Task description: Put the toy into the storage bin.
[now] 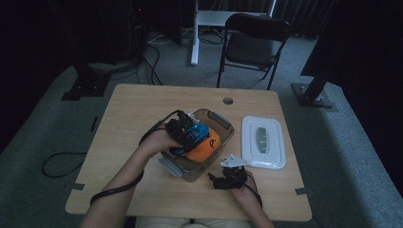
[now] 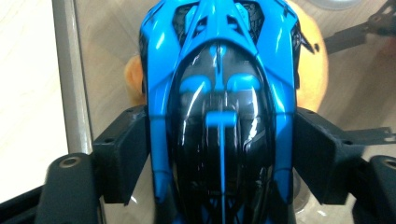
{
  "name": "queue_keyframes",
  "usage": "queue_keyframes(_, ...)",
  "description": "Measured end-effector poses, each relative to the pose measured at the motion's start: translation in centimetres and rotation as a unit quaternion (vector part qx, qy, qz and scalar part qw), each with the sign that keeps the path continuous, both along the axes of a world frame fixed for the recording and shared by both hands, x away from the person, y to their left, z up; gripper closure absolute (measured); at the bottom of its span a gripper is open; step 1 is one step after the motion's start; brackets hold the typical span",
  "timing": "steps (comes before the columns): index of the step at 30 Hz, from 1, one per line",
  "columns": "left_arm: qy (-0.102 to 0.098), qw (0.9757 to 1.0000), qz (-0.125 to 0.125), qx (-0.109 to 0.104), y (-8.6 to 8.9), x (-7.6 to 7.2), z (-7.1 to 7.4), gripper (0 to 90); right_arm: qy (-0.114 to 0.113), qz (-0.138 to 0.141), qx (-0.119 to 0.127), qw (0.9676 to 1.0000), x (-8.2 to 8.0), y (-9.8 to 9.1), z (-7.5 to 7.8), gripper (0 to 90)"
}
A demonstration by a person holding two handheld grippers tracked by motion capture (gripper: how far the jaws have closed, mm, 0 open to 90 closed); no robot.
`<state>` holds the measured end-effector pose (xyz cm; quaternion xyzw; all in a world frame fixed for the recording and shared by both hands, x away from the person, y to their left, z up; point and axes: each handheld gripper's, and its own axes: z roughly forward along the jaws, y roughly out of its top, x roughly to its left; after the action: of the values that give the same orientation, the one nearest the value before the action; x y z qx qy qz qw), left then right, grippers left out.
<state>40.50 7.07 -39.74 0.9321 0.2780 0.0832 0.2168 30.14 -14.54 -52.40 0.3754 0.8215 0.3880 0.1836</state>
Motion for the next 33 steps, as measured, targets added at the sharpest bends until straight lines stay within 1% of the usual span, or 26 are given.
queue_keyframes(1,-0.001,1.0000,-0.004,0.001,0.0,0.0,0.0,25.1,0.000,0.000,0.000,1.0000,0.0,0.0,0.0,12.3)
queue_keyframes(3,0.004,0.9999,-0.004,-0.011,0.2,-0.1,0.0,23.1,0.001,0.001,0.000,1.0000,0.0,0.0,0.0,12.4)
queue_keyframes(5,-0.001,0.9999,-0.003,-0.013,0.3,-0.2,0.2,22.5,0.001,0.002,-0.001,1.0000,0.0,0.0,0.0,12.4)
queue_keyframes(7,-0.002,0.9998,-0.005,-0.017,0.4,-0.3,0.4,20.8,0.001,0.003,-0.002,1.0000,0.0,0.0,0.0,12.4)
queue_keyframes(8,-0.002,0.9999,-0.007,-0.014,0.5,-0.3,0.5,20.5,0.001,0.003,-0.002,1.0000,0.0,0.0,0.0,12.4)
queue_keyframes(10,-0.002,0.9998,-0.007,-0.020,0.6,-0.5,0.6,19.4,0.000,0.003,-0.002,1.0000,0.0,0.0,0.0,12.3)
queue_keyframes(12,-0.007,0.9997,-0.010,-0.022,0.8,-0.7,0.8,16.2,0.000,0.003,-0.001,1.0000,0.0,0.0,0.0,12.3)
queue_keyframes(14,-0.006,0.9994,-0.011,-0.034,1.0,-1.0,1.2,10.4,0.000,0.002,0.000,1.0000,0.0,0.0,0.0,12.4)
queue_keyframes(15,-0.012,0.9992,-0.010,-0.036,1.2,-1.2,1.4,10.2,0.000,0.002,0.001,1.0000,0.0,0.0,0.0,12.4)
queue_keyframes(17,-0.014,0.9989,-0.012,-0.043,1.6,-1.3,1.8,8.3,0.000,0.003,0.000,1.0000,0.0,0.0,0.0,12.3)
queue_keyframes(20,-0.035,0.9985,-0.008,-0.041,2.4,-1.7,2.5,7.7,0.000,0.003,0.002,1.0000,0.0,0.0,0.0,12.3)
queue_keyframes(23,-0.049,0.9973,-0.007,-0.055,3.2,-2.0,3.0,7.8,-0.001,0.003,0.002,1.0000,0.0,0.0,0.1,12.3)
queue_keyframes(24,-0.049,0.9968,-0.005,-0.063,3.6,-2.1,3.2,7.8,-0.001,0.002,0.002,1.0000,0.0,-0.1,0.1,12.3)
queue_keyframes(25,-0.052,0.9964,-0.003,-0.066,4.0,-2.2,3.3,7.8,-0.002,0.002,0.002,1.0000,0.0,-0.1,0.1,12.4)
queue_keyframes(26,-0.057,0.9961,-0.002,-0.067,4.3,-2.2,3.4,7.8,-0.001,0.002,0.004,1.0000,0.0,-0.1,0.1,12.3)
queue_keyframes(28,-0.060,0.9955,0.005,-0.073,4.9,-2.2,3.6,7.8,0.000,0.000,0.005,1.0000,0.1,-0.2,0.2,12.3)
queue_keyframes(31,-0.065,0.9941,0.013,-0.086,5.9,-2.1,3.5,7.8,-0.002,-0.001,0.005,1.0000,0.1,-0.3,0.2,12.3)
queue_keyframes(33,-0.076,0.9928,0.027,-0.089,6.7,-2.0,3.3,7.8,-0.001,-0.002,0.008,1.0000,0.1,-0.3,0.3,12.3)
